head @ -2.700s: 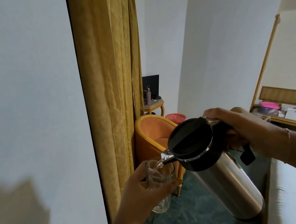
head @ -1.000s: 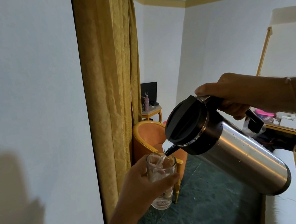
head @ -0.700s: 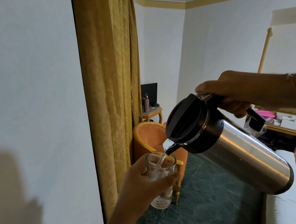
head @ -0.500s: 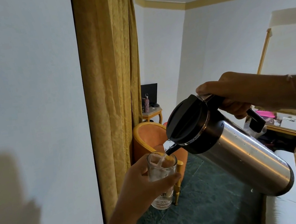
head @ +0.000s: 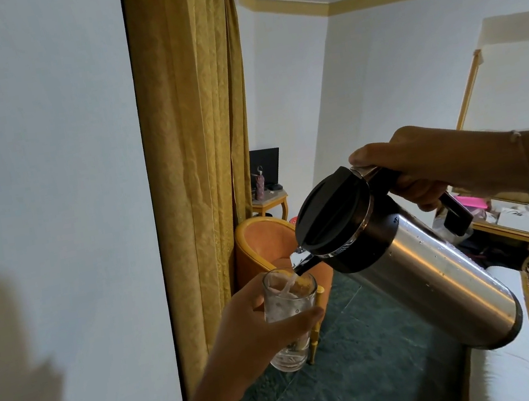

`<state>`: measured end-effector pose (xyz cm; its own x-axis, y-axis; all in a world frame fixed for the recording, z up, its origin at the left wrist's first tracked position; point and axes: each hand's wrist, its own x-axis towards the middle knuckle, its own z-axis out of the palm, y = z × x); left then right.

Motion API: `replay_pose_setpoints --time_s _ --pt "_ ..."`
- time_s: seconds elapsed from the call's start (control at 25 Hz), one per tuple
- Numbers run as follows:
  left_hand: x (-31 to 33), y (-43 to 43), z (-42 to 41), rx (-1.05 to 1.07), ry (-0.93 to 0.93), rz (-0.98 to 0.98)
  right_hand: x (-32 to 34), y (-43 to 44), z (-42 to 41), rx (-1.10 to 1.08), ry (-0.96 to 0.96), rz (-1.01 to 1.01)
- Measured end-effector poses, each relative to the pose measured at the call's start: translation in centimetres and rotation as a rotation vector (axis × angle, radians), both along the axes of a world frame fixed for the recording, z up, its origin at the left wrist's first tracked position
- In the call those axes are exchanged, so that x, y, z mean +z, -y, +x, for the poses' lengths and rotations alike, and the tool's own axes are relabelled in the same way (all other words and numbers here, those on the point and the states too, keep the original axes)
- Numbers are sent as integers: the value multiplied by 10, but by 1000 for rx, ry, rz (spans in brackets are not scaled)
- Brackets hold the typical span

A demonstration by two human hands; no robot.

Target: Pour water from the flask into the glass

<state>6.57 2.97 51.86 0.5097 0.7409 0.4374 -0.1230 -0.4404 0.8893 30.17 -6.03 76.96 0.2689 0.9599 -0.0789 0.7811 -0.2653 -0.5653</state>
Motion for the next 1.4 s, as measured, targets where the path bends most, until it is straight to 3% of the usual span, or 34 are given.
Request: replay_pose_setpoints --time_s 0.64,1.0,1.2,1.4 --pt "-1 8 5 17 -11 -22 -11 -3 18 -25 0 -73" --pt "4 13 3 7 -9 -40 -8 16 3 9 -46 19" --pt "6 13 5 0 -9 -41 -17 35 0 58 -205 107" --pt "11 14 5 8 19 -29 -42 43 14 -4 -532 220"
